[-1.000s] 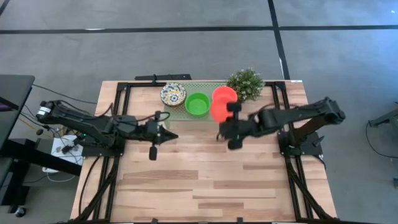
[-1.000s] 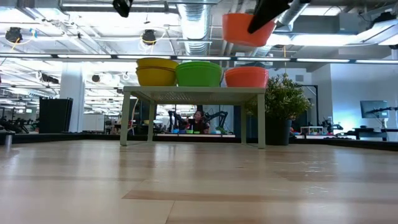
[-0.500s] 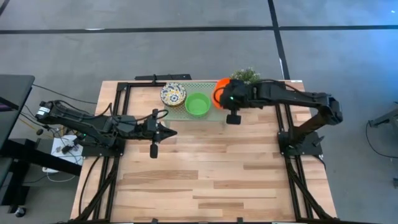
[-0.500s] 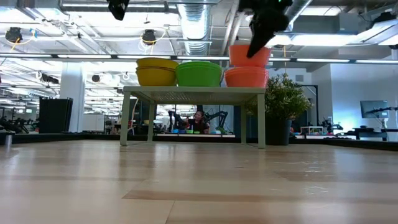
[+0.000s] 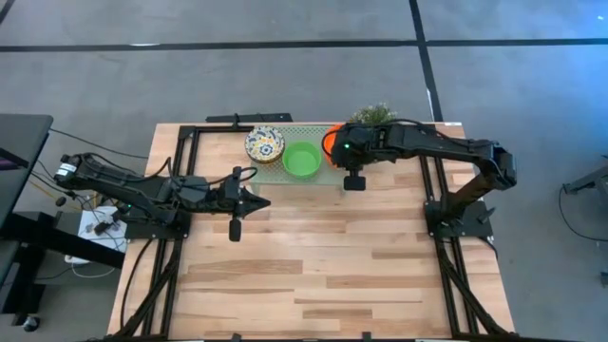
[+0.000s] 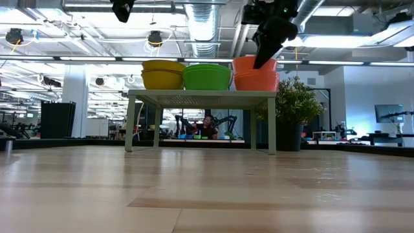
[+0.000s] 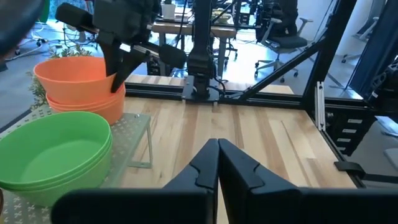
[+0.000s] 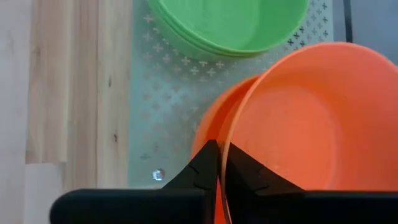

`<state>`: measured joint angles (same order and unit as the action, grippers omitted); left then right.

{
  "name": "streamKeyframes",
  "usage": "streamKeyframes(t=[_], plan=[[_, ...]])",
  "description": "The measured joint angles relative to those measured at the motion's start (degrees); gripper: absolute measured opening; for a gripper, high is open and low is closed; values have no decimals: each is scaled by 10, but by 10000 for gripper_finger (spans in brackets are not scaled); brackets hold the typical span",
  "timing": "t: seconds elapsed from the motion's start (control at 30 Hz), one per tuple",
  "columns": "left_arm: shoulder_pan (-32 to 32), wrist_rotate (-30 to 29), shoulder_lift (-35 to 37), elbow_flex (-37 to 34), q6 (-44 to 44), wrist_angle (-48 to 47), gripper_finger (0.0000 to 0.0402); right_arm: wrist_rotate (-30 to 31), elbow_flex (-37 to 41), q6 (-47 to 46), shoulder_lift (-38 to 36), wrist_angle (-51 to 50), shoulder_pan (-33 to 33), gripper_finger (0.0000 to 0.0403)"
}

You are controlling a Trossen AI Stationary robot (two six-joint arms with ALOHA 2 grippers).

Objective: Pick & Place Mini bowls
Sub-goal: Stack the orange bowl on the orange bowls on the shelf

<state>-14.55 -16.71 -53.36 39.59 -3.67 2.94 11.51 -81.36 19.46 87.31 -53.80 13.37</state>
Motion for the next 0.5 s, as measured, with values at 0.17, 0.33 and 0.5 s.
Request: streamKeyframes(t=[0.17,0.33,0.5], plan=[[0,0,0,0,0,-1,6,3,0,0,0,-2,4,20],[0,0,0,0,0,-2,10,3,0,1,0,-2,3,33],[0,0,0,0,0,-3,6,3,0,1,0,-2,3,56]])
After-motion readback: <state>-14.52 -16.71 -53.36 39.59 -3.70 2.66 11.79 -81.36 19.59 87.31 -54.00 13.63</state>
